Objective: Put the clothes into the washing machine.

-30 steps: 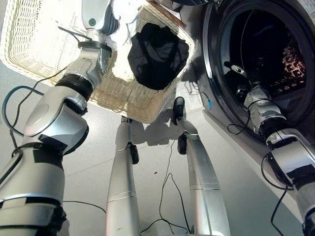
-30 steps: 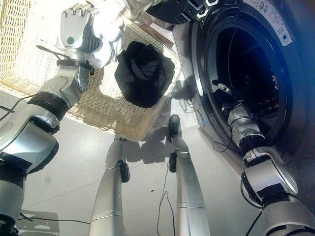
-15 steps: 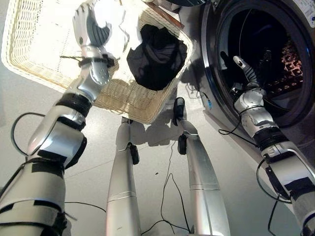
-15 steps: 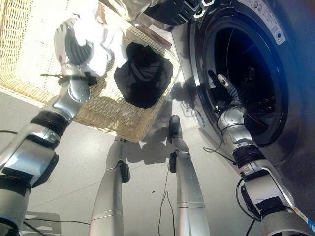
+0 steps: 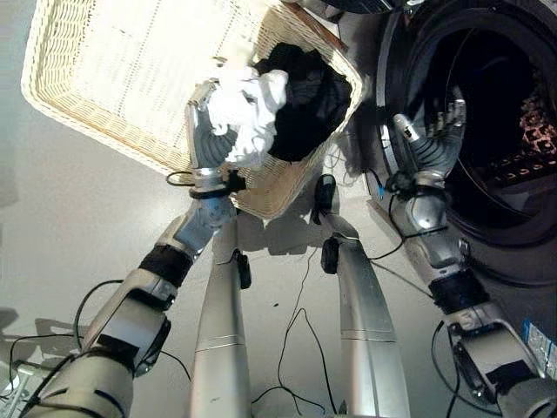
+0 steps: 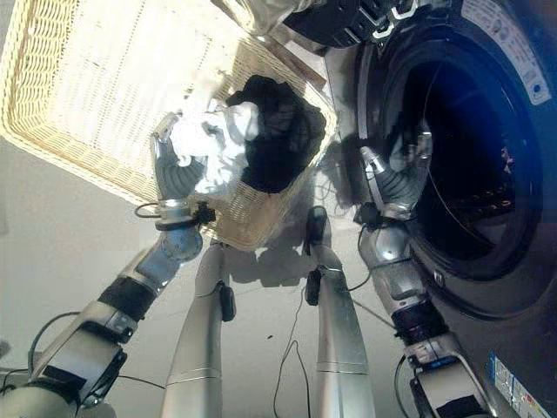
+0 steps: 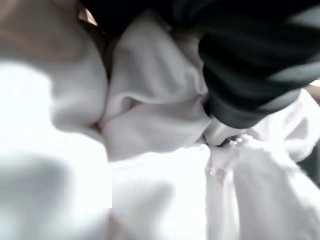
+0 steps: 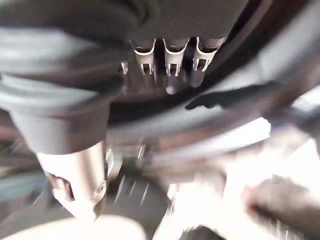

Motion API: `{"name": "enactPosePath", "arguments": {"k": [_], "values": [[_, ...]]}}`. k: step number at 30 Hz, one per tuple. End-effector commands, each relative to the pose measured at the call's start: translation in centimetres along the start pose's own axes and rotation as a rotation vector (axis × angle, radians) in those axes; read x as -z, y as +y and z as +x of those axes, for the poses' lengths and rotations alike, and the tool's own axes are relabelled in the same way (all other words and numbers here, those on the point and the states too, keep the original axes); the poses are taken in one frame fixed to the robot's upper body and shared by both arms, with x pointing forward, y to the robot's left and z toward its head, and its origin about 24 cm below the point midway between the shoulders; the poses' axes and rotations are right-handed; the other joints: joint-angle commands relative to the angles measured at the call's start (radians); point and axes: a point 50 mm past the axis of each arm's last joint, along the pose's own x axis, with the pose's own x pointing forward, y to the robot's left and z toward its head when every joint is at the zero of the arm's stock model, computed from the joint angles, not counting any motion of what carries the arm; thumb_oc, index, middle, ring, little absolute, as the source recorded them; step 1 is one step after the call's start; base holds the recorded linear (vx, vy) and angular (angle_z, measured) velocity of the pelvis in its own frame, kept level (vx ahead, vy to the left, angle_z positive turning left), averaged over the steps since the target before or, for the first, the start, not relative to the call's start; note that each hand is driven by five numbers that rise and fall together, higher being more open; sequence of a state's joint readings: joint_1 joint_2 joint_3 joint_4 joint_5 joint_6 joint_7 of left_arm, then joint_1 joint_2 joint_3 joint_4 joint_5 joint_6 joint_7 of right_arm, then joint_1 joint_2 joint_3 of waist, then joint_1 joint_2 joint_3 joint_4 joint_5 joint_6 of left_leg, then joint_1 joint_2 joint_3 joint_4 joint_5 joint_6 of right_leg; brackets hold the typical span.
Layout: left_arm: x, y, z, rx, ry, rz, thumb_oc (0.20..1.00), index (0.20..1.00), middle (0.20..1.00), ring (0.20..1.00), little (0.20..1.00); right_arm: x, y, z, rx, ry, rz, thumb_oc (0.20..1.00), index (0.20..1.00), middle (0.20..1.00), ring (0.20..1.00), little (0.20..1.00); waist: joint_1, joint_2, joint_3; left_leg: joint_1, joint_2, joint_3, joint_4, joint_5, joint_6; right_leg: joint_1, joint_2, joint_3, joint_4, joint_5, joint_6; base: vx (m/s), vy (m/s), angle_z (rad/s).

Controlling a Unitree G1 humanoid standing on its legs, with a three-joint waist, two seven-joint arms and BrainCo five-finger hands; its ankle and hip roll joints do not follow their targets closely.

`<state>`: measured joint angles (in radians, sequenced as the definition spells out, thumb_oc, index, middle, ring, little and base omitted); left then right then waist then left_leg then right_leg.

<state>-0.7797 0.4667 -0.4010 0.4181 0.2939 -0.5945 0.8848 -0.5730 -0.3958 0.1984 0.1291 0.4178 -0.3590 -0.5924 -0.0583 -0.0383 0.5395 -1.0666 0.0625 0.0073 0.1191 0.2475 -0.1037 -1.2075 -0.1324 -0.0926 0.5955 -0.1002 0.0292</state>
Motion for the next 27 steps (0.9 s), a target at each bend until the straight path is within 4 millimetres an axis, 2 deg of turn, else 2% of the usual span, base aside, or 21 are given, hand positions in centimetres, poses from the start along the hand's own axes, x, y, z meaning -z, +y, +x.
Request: {"name": "enactPosePath", "arguments": {"k": [1, 4, 6, 7, 9, 14, 22, 23, 27], "values": [[-3.3, -0.9, 1.2, 0.063, -0.191, -0.100, 0.200, 0.200, 0.200, 0.200, 0.200, -1.3, 0.2, -1.0, -0.172, -0.026, 0.132, 1.000, 1.000, 1.000, 1.000, 1.000, -0.010, 0.012, -0.019, -0.002, -0.049, 0.015, 0.152, -0.182, -0.014, 0.100, 0.045, -0.006, -0.271, 0.197, 0.131, 0.00, 0.000, 0.00], [-5.1, -1.8, 0.5, 0.184, -0.287, -0.109, 0.200, 0.200, 0.200, 0.200, 0.200, -1.1, 1.8, -2.0, -0.394, 0.068, 0.279, 1.000, 1.000, 1.000, 1.000, 1.000, -0.004, 0.010, -0.019, 0.007, -0.052, 0.013, 0.152, -0.173, -0.010, 0.106, 0.039, -0.014, -0.267, 0.203, 0.133, 0.00, -0.034, 0.06], [-5.3, -1.8, 0.5, 0.201, -0.304, -0.116, 0.200, 0.200, 0.200, 0.200, 0.200, -1.1, 2.0, -2.1, -0.424, 0.087, 0.309, 1.000, 1.000, 1.000, 1.000, 1.000, -0.003, 0.010, -0.019, 0.010, -0.053, 0.014, 0.153, -0.172, -0.010, 0.109, 0.038, -0.016, -0.266, 0.204, 0.133, 0.00, -0.014, 0.05], [-6.2, -2.0, 0.5, 0.241, -0.359, -0.126, 0.200, 0.200, 0.200, 0.200, 0.200, -1.1, 2.5, -2.3, -0.503, 0.125, 0.369, 1.000, 1.000, 1.000, 1.000, 1.000, 0.001, 0.010, -0.019, 0.015, -0.054, 0.014, 0.151, -0.167, -0.010, 0.115, 0.035, -0.021, -0.266, 0.206, 0.134, 0.00, 0.000, 0.00], [-6.5, -2.1, 0.5, 0.252, -0.376, -0.136, 0.200, 0.200, 0.200, 0.200, 0.200, -1.1, 2.7, -2.4, -0.530, 0.135, 0.385, 1.000, 1.000, 1.000, 1.000, 1.000, 0.001, 0.011, -0.019, 0.017, -0.054, 0.015, 0.152, -0.165, -0.009, 0.116, 0.033, -0.023, -0.265, 0.207, 0.135, 0.00, 0.000, 0.00], [-8.6, -2.2, 0.6, 0.293, -0.506, -0.153, 0.200, 0.200, 0.200, 0.200, 0.200, -1.5, 4.4, -3.0, -0.703, 0.212, 0.492, 1.000, 1.000, 1.000, 1.000, 1.000, 0.011, 0.015, -0.019, 0.027, -0.056, 0.009, 0.149, -0.160, -0.009, 0.125, 0.026, -0.031, -0.263, 0.208, 0.139, 0.00, 0.000, 0.00], [-9.4, -2.4, 0.9, 0.331, -0.558, -0.120, 0.200, 0.200, 0.200, 0.200, 0.200, -1.7, 5.9, -3.5, -0.846, 0.326, 0.644, 1.000, 1.000, 1.000, 1.000, 1.000, 0.022, 0.013, -0.019, 0.025, -0.060, -0.003, 0.153, -0.157, -0.012, 0.128, 0.017, -0.042, -0.265, 0.211, 0.140, 0.00, -0.013, 0.01], [-9.4, -2.4, 0.9, 0.350, -0.562, -0.117, 0.200, 0.200, 0.200, 0.200, 0.200, -1.8, 6.6, -3.9, -0.923, 0.376, 0.713, 1.000, 1.000, 1.000, 1.000, 1.000, 0.026, 0.012, -0.019, 0.025, -0.058, -0.005, 0.155, -0.156, -0.014, 0.129, 0.012, -0.045, -0.266, 0.212, 0.142, 0.00, 0.000, 0.00], [-9.6, -2.4, 0.9, 0.350, -0.593, -0.095, 0.200, 0.200, 0.200, 0.200, 0.200, -2.4, 7.4, -4.3, -1.000, 0.398, 0.768, 1.000, 1.000, 1.000, 1.000, 1.000, 0.031, 0.012, -0.019, 0.019, -0.059, -0.008, 0.160, -0.156, -0.016, 0.126, 0.009, -0.048, -0.266, 0.214, 0.142, 0.00, -0.010, 0.01]]}}
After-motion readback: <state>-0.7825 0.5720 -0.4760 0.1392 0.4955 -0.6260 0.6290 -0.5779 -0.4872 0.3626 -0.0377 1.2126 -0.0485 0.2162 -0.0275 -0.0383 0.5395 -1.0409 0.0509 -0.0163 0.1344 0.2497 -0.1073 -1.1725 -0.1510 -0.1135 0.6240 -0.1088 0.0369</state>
